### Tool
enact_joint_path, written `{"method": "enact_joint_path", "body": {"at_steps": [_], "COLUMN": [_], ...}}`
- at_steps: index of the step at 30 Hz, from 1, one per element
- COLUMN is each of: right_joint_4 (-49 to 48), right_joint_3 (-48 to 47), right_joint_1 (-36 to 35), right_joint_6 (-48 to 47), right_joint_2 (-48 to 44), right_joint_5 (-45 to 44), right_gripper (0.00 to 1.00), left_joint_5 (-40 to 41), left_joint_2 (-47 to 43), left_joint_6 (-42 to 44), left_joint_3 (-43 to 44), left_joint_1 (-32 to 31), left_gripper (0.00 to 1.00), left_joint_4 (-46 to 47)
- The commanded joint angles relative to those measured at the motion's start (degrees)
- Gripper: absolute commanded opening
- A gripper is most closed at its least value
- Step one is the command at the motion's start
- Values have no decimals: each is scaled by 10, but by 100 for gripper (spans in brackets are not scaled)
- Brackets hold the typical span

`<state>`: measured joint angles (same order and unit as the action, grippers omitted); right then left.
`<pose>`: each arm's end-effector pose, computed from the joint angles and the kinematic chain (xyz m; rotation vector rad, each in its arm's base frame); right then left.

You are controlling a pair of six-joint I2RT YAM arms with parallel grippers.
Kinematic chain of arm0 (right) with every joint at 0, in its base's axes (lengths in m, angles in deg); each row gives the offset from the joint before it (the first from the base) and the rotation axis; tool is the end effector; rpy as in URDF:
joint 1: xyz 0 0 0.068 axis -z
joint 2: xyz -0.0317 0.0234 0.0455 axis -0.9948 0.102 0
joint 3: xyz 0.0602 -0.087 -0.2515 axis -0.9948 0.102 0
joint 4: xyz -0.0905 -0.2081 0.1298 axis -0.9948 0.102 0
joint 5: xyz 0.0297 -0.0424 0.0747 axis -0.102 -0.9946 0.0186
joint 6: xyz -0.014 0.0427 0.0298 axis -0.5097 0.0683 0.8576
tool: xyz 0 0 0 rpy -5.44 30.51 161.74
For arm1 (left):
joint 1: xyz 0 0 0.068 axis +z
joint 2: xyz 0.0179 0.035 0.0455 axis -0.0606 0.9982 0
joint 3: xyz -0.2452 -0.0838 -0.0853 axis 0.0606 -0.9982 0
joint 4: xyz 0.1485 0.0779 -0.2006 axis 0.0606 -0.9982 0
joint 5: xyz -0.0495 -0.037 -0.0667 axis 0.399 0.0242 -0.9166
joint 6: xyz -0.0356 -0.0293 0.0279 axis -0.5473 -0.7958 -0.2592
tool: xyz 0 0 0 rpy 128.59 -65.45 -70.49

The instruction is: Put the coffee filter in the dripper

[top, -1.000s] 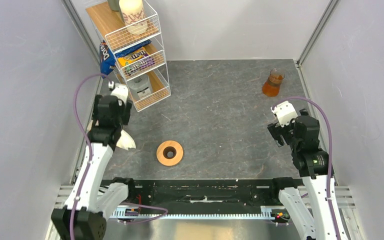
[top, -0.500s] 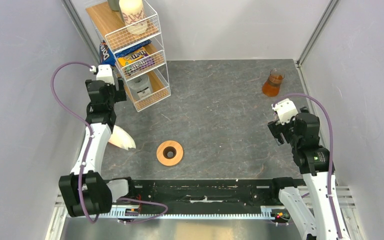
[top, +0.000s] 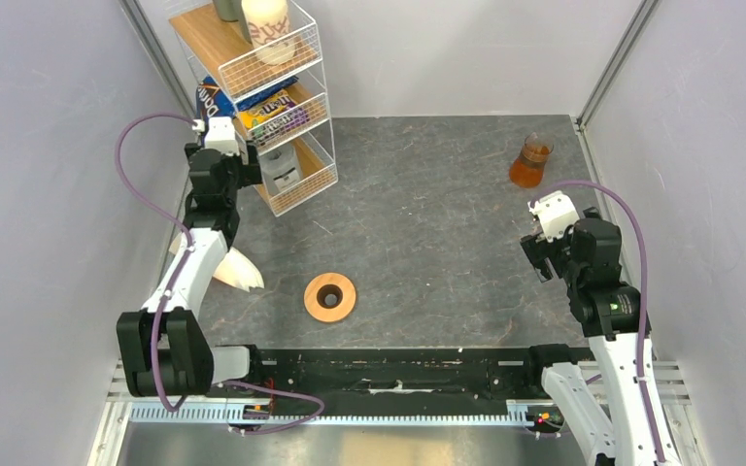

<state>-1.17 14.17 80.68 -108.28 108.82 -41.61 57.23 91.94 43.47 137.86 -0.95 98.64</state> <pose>0.1262 0.0011 0.3223 -0.5090 2.1090 -0.4629 0.3001 0.0178 0.3139 -0.0511 1.7808 0.2193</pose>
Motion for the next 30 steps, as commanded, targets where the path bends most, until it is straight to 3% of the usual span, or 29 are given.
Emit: {"method": "enact_joint_path", "body": {"at_steps": [1, 8, 21, 26, 30], "right_joint_4": [-10, -11, -14, -15, 7], "right_joint_3": [-18, -21, -40, -56, -97], "right_joint_1": [1, 1, 2, 1, 2], "right_joint_6": [8, 7, 12, 29, 69], "right_joint_2": [6, 15, 53, 82, 117], "right_joint_5": [-11, -13, -16, -6, 28], "right_gripper": [99, 99, 99, 99, 99], "left_joint_5": [-38, -11, 39, 92, 86], "left_joint_2": [35, 101, 261, 252, 181], "left_joint_6": [-11, -3, 11, -10, -9], "left_joint_3": [33, 72, 228, 247, 207], "left_joint_1": [-66, -135, -223, -228, -227], "left_gripper": [98, 98, 98, 98, 100], "left_joint_4": [66, 94, 89, 38, -23]}}
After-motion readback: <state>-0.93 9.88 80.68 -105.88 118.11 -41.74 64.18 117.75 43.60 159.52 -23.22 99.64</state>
